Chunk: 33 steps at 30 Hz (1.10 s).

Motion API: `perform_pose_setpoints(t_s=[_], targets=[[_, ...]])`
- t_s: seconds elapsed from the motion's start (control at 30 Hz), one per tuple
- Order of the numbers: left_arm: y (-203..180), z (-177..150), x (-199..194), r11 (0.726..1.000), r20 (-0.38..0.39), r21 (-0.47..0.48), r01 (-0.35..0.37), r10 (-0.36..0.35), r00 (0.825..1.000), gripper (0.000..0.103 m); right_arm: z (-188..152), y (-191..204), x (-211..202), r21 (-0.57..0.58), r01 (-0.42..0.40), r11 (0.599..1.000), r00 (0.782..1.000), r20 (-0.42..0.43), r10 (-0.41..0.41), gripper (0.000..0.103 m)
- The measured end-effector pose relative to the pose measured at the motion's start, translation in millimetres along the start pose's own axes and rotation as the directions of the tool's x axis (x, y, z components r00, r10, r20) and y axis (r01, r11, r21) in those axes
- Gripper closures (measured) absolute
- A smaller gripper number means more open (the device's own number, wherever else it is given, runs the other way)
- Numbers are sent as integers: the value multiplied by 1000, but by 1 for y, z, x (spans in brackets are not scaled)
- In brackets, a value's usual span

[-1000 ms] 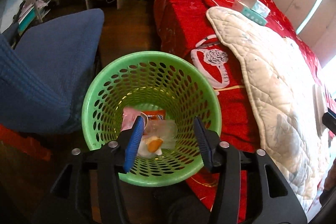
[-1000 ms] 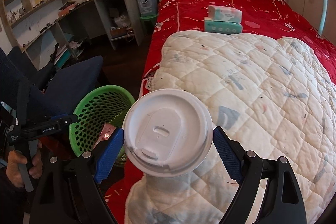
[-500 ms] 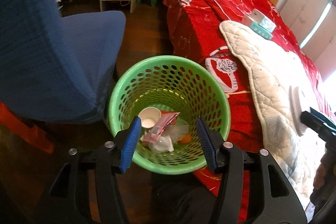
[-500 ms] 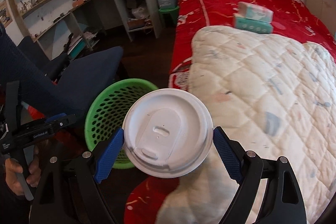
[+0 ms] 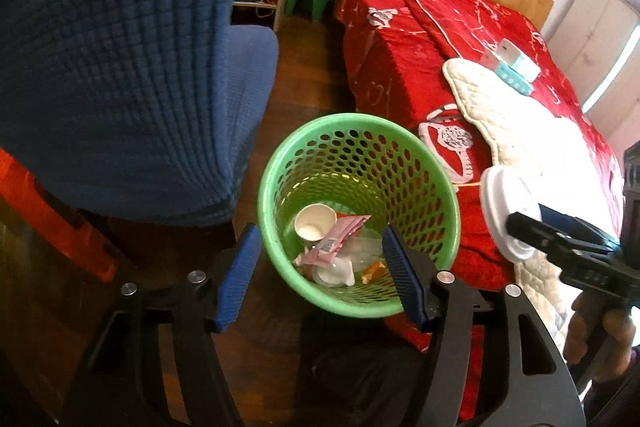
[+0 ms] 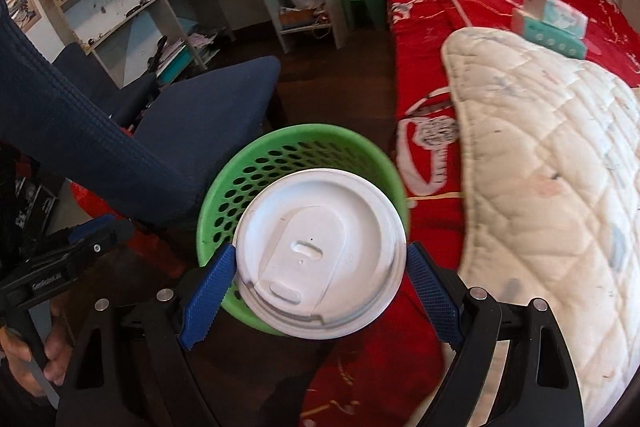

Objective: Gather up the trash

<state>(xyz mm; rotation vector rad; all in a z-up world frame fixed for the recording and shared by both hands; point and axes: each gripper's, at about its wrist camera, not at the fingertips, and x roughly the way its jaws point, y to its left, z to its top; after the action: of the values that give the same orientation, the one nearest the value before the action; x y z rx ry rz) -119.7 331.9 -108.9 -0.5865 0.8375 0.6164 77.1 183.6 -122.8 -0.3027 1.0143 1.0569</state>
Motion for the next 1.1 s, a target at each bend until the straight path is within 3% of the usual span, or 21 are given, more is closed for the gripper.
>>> perform_pose_setpoints(t_s=[0.3, 0.6, 0.83, 1.1], targets=[[-3, -3, -8, 1000, 14, -11, 3, -3, 1000, 29, -1, 9, 16, 33, -69, 997, 998, 1, 69, 17], [-41, -7, -16, 998, 23, 57, 36, -38, 999, 24, -16, -13, -26, 82, -44, 996, 998, 45, 40, 17], [-86, -11, -24, 988, 30, 138, 73, -77, 997, 18, -40, -49, -70, 135, 84, 987, 993, 69, -94, 17], [-146, -15, -35, 965, 38, 232, 125, -138, 990, 15, -75, -83, -130, 183, 256, 949, 955, 102, -278, 12]])
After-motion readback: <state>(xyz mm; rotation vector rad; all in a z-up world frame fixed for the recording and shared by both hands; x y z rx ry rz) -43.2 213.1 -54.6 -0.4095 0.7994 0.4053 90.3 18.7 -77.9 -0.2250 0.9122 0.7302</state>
